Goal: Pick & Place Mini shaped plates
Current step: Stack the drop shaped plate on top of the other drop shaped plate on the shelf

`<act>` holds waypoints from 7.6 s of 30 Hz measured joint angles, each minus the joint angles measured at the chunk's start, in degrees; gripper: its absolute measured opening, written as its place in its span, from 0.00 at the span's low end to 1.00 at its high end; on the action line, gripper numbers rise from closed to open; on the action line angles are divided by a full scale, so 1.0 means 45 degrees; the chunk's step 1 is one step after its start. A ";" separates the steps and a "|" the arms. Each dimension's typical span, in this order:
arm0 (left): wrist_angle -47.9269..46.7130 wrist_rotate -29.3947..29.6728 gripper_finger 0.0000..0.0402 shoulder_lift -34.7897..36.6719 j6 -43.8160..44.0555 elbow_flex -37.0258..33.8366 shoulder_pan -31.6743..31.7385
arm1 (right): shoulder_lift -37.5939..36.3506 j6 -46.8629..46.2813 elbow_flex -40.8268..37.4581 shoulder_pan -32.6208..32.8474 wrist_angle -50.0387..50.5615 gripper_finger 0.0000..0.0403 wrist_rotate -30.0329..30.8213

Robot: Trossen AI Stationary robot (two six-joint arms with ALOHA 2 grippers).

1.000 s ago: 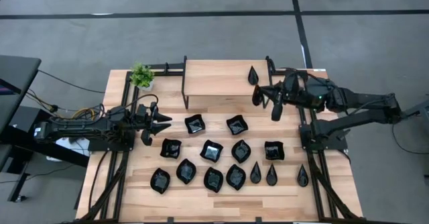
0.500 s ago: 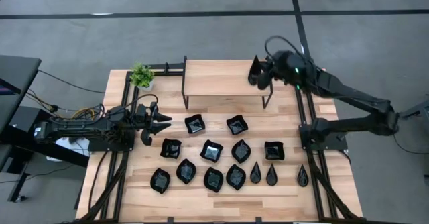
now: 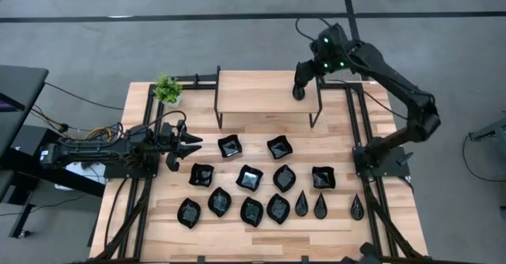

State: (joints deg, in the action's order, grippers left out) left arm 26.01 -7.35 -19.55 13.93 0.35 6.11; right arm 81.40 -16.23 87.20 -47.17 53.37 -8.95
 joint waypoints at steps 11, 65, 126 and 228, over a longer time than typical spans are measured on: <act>0.0002 0.0000 0.33 -0.0001 0.0000 -0.0002 0.0000 | 0.1557 -0.0761 0.0189 -0.0223 0.1013 0.00 0.0020; 0.0225 0.0005 0.33 -0.0005 -0.0062 -0.0001 0.0000 | 0.2182 -0.0976 -0.0297 0.0565 0.0741 0.00 0.2335; 0.0536 0.0001 0.33 -0.0001 -0.0136 0.0003 0.0000 | 0.2041 -0.1608 -0.1220 0.1206 -0.0005 0.00 0.3299; 0.0812 -0.0005 0.33 -0.0004 -0.0274 -0.0002 -0.0004 | 0.0069 -2.2538 -0.7170 2.0063 0.0682 0.19 0.1354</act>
State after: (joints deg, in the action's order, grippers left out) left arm 29.67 -7.38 -19.57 12.70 0.34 6.09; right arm 81.71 -117.65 54.94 43.11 56.44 -2.86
